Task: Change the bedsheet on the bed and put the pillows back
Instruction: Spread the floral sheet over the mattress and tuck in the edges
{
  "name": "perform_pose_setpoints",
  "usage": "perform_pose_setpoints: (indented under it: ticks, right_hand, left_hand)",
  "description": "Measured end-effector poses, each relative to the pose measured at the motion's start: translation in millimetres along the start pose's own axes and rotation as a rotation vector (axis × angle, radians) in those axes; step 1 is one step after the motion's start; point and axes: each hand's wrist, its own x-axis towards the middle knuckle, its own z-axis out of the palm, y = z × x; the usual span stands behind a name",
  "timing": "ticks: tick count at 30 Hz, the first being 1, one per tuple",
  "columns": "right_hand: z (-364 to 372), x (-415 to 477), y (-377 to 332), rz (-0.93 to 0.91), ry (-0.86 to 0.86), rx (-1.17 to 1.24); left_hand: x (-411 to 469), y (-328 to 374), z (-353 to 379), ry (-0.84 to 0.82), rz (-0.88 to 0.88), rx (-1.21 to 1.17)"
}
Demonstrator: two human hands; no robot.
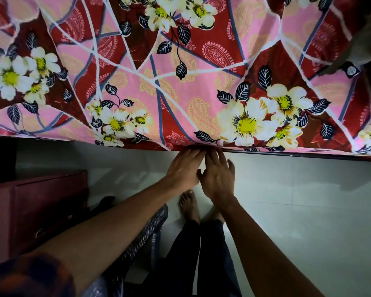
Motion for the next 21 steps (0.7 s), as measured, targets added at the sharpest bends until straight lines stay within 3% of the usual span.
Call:
perform_pose_setpoints:
  ticks: [2, 7, 11, 15, 19, 21]
  right_hand:
    - [2, 8, -1, 0.003, -0.037, -0.056]
    - [-5, 24, -10, 0.061, -0.171, -0.077]
    - [-15, 14, -21, 0.031, -0.040, -0.051]
    - [3, 9, -29, -0.065, -0.027, -0.063]
    - [-1, 28, -44, -0.036, -0.192, -0.108]
    - [-8, 34, -53, -0.012, -0.252, -0.097]
  left_hand:
    - [-18, -10, 0, -0.003, 0.025, 0.067]
    - [-32, -29, -7, -0.010, -0.103, 0.187]
    - [-20, -24, -7, 0.029, -0.152, 0.167]
    - [-3, -18, -12, 0.116, -0.217, -0.009]
    - [-29, -28, -17, 0.198, -0.183, 0.020]
    - [-40, -43, -19, 0.141, -0.263, 0.086]
